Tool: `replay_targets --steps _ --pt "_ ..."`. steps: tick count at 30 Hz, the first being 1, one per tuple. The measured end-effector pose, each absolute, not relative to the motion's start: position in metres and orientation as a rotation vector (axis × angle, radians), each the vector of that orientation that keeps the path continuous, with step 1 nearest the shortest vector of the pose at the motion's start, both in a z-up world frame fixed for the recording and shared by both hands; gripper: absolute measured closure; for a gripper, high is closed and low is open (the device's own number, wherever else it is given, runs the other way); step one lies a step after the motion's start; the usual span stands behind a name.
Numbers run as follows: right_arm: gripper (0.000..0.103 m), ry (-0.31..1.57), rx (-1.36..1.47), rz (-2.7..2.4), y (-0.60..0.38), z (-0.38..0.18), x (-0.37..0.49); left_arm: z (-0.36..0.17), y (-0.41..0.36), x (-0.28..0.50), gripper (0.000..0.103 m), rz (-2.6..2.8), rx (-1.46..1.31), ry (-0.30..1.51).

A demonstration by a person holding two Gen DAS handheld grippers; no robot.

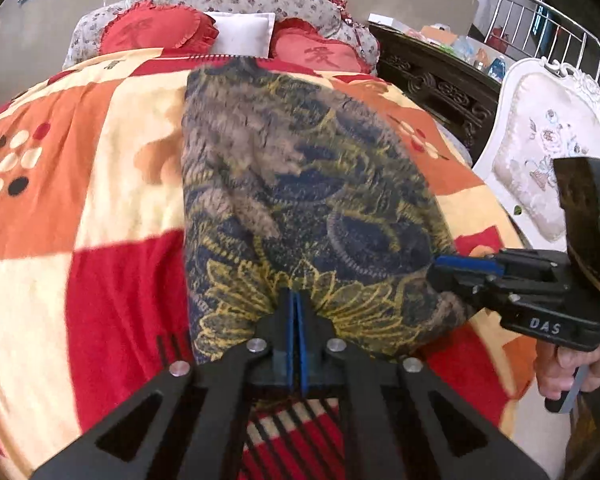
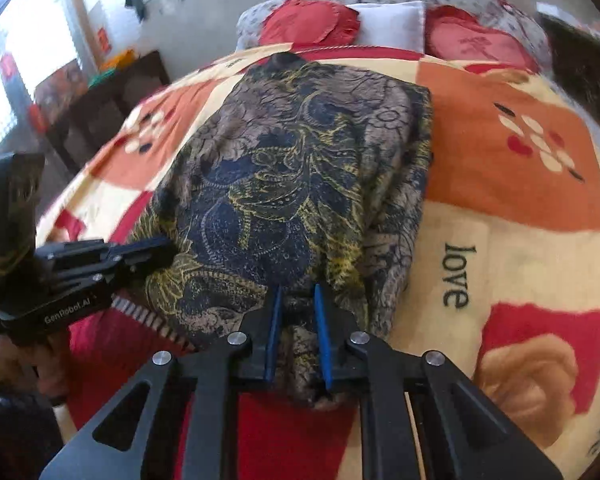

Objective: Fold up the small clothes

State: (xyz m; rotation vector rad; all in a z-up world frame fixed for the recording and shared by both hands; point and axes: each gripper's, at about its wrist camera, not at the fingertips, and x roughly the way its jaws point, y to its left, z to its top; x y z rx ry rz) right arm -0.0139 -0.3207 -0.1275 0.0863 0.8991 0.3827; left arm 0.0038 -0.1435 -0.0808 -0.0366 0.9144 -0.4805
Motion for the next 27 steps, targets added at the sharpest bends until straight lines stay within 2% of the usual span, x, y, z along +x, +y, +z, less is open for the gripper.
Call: replay_targets --steps 2,3,7,10,15,18,23,25,27 --pt "0.073 0.966 0.082 0.381 -0.322 -0.115 -0.005 -0.055 -0.143 0.019 0.100 -0.483 -0.037 0.848" --pt "0.073 0.965 0.090 0.365 -0.324 -0.103 0.001 -0.046 -0.148 0.030 0.094 -0.474 -0.031 0.820" --pt "0.072 0.827 0.162 0.226 -0.328 -0.058 0.039 -0.021 -0.168 0.106 0.092 -0.430 -0.051 0.796" --pt "0.072 0.786 0.239 0.108 -0.327 -0.046 0.082 -0.033 -0.181 0.165 0.092 -0.354 -0.093 0.842" --pt "0.072 0.848 0.300 -0.041 -0.319 -0.080 0.142 -0.078 -0.195 0.217 0.093 -0.299 -0.072 0.941" --pt "0.071 0.861 0.231 -0.060 -0.314 -0.111 0.153 -0.082 -0.195 0.217 0.093 -0.308 -0.061 0.937" --pt "0.068 0.800 0.197 -0.057 -0.309 -0.114 0.144 -0.067 -0.173 0.216 0.091 -0.399 -0.097 0.984" --pt "0.066 0.790 0.217 -0.041 -0.312 -0.114 0.142 -0.054 -0.152 0.202 0.078 -0.427 -0.097 0.952" --pt "0.066 0.785 0.273 -0.007 -0.322 -0.109 0.138 -0.045 -0.130 0.180 0.028 -0.415 -0.092 0.902"
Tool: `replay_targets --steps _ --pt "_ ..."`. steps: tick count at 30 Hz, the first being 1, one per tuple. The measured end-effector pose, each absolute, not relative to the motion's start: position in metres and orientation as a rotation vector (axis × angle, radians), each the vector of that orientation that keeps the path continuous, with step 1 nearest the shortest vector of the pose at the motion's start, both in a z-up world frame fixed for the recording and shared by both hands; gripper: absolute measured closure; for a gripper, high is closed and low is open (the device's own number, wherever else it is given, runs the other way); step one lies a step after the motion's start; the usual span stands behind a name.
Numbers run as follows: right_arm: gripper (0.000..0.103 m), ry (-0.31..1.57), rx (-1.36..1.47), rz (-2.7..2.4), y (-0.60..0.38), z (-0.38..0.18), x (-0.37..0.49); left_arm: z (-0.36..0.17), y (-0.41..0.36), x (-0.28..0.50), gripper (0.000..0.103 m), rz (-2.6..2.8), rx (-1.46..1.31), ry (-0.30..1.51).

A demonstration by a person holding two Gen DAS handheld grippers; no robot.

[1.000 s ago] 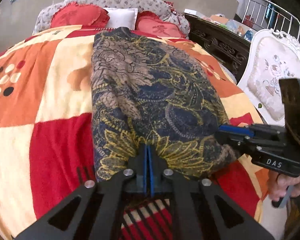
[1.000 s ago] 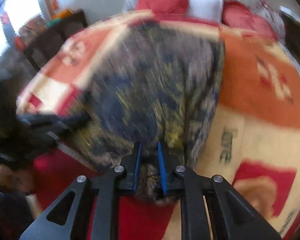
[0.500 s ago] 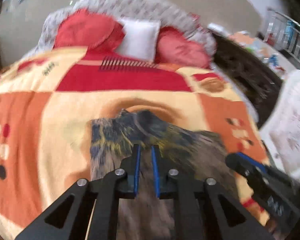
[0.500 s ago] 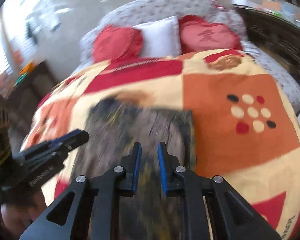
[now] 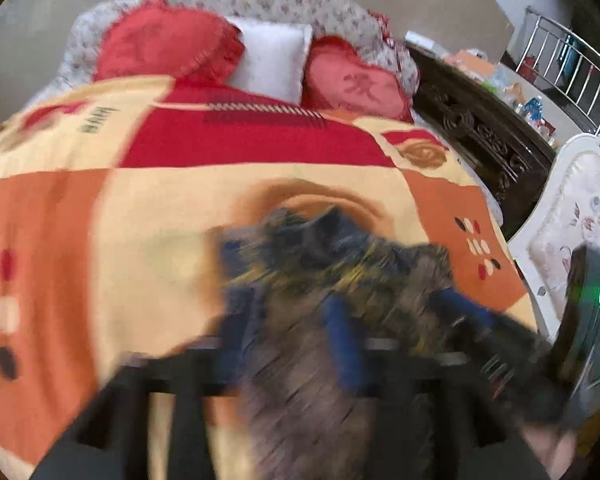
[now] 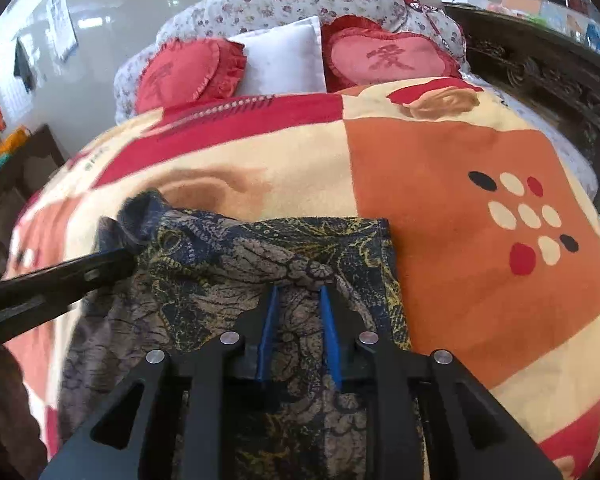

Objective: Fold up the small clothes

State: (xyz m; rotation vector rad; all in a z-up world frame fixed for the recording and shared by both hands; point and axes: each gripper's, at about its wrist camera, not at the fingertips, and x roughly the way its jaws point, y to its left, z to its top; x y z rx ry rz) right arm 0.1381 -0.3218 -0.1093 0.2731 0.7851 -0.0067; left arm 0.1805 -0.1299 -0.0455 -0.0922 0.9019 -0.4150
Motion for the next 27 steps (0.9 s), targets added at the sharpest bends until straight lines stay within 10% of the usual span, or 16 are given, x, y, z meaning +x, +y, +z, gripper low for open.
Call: replay_targets --steps 14,16,17,18,27 --pt "0.064 0.508 0.267 -0.038 -0.298 -0.098 -0.030 -0.117 -0.103 0.152 0.013 -0.742 -0.598 1.115" --pt "0.064 0.490 0.266 -0.042 -0.299 -0.099 -0.043 -0.120 -0.096 0.157 0.031 -0.733 -0.668 1.123" --pt "0.064 0.481 0.275 -0.056 -0.304 -0.099 -0.048 -0.121 -0.093 0.158 0.064 -0.696 -0.673 1.137" --pt "0.064 0.478 0.294 -0.068 -0.312 -0.099 -0.050 -0.126 -0.089 0.160 0.075 -0.668 -0.682 1.161" --pt "0.062 0.555 0.412 -0.200 -0.379 -0.107 -0.044 -0.084 -0.076 0.151 0.086 -0.585 -0.489 1.048"
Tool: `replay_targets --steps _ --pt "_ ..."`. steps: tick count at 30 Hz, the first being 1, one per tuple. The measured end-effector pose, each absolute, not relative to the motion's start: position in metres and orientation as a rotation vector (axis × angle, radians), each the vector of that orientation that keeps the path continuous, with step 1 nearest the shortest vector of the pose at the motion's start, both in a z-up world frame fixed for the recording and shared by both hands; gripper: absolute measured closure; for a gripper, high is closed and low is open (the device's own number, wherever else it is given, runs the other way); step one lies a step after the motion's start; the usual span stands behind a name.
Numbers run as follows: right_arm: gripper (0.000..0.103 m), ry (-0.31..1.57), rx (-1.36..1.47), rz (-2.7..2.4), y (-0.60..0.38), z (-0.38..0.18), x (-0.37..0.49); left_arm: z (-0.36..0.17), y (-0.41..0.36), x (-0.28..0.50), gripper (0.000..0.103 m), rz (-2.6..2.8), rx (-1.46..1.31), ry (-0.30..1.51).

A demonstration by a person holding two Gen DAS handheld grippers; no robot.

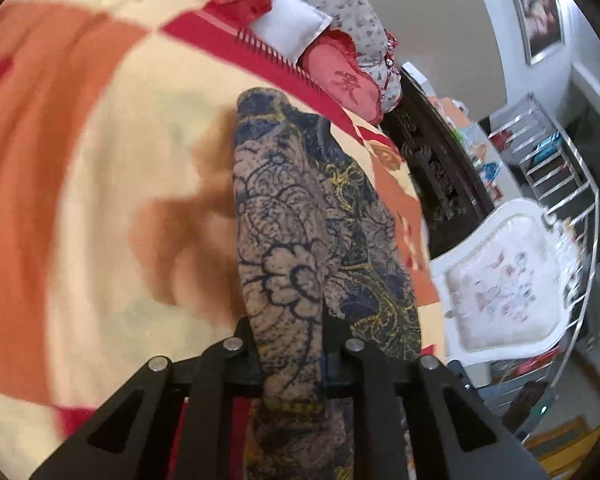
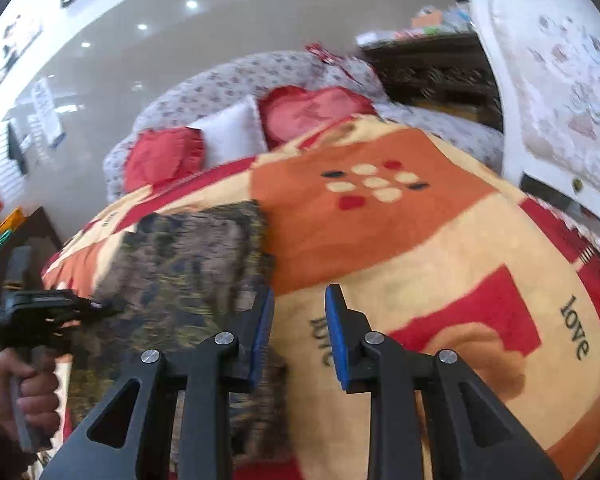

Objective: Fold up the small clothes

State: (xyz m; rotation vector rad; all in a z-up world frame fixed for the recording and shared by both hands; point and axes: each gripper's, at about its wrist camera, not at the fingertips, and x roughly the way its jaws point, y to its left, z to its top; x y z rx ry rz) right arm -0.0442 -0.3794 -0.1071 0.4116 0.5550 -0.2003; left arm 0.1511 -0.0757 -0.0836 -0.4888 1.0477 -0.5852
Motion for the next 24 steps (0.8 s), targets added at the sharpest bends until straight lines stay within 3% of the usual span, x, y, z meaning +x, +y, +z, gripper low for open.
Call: replay_targets --steps 16,20,24 --pt "0.062 0.629 0.394 -0.003 -0.332 -0.103 -0.010 -0.093 0.044 0.159 0.083 -0.396 -0.345 1.045" --pt "0.062 0.631 0.346 0.061 -0.302 -0.092 0.003 -0.089 0.040 0.156 0.064 -0.352 -0.252 1.031" --pt "0.062 0.594 0.213 0.237 -0.251 -0.070 0.006 -0.054 0.061 0.141 0.062 -0.215 -0.257 0.870"
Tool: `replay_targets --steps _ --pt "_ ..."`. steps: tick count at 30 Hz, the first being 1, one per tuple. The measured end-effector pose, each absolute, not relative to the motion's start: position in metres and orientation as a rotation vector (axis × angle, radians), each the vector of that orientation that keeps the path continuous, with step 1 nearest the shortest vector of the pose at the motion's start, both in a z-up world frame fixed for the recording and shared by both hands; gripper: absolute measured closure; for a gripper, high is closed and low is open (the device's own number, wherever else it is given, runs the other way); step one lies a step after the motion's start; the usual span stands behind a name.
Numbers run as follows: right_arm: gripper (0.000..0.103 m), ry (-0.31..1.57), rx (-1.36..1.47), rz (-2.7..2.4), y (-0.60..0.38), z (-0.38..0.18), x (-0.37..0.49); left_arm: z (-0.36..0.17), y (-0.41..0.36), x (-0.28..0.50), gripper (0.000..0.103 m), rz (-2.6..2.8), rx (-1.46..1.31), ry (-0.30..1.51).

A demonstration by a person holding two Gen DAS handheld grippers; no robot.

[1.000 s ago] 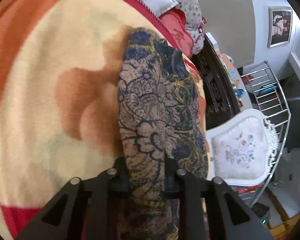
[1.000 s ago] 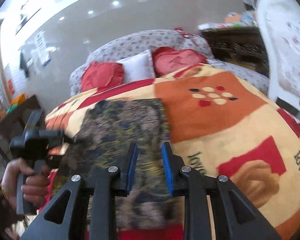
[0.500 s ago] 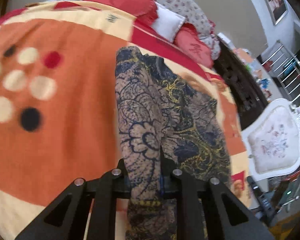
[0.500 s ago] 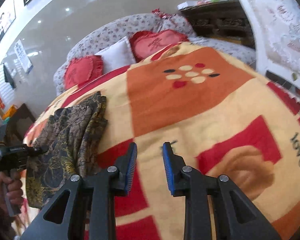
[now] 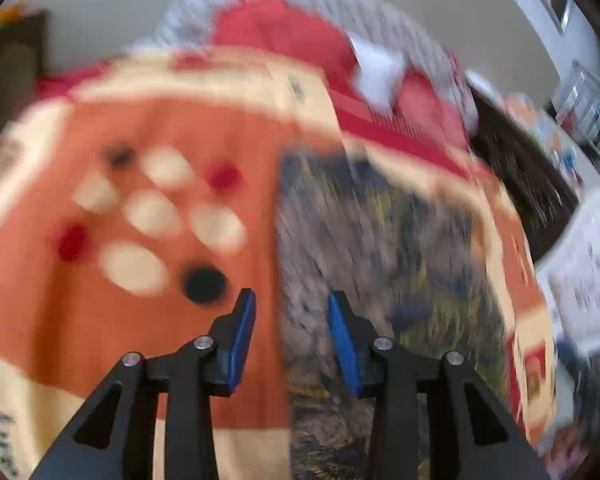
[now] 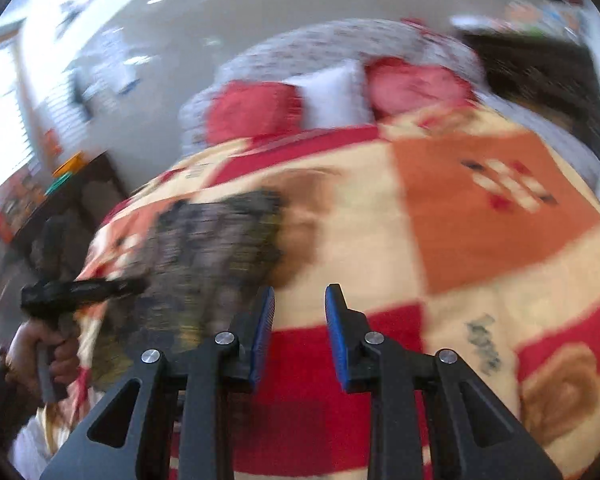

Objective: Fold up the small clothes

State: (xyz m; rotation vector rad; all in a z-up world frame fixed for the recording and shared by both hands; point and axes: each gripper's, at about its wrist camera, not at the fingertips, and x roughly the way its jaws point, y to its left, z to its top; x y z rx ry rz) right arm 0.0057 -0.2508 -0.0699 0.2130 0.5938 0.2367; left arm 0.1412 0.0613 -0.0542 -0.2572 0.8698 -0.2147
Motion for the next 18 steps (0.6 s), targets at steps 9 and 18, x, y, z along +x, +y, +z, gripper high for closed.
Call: replay_targets --steps 9,18 --pt "0.086 0.927 0.003 0.356 -0.167 -0.129 0.013 -0.084 0.004 0.106 0.074 -0.259 -0.243 0.872" --pt "0.091 0.969 0.170 0.411 -0.192 -0.130 0.007 -0.071 -0.002 0.091 0.070 -0.251 -0.210 0.838"
